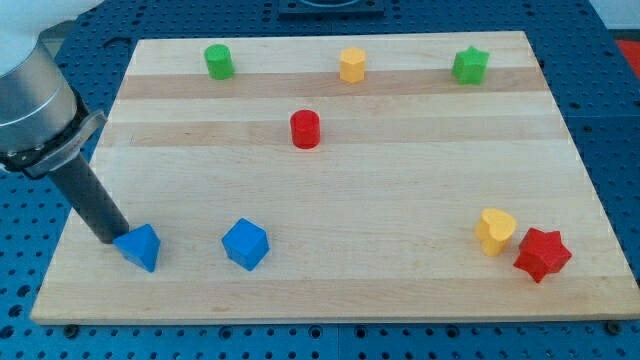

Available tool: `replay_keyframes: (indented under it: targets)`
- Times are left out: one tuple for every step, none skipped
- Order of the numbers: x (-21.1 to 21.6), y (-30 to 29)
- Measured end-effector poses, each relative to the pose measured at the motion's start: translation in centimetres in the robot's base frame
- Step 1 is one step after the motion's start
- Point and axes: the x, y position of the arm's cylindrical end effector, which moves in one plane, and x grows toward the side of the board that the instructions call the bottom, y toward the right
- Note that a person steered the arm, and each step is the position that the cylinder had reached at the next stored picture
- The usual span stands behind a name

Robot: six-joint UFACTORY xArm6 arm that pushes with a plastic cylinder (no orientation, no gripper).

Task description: Move blue triangle to bottom center

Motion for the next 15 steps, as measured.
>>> replay_keyframes:
  targets:
    - [0.4, -0.6]
    - [1.1, -1.4]
    - [1.9, -1.2]
    - [1.9, -0.6]
    - [1.9, -0.6]
    - [1.0, -0.6]
    - [0.4, 0.8]
    - [1.3, 0.0]
    - [1.8, -0.1]
    - [2.8, 0.9]
    - [2.9, 3.9]
    - [2.7, 7.3]
    - [2.7, 9.7]
    - [2.7, 13.4]
    - [2.7, 15.9]
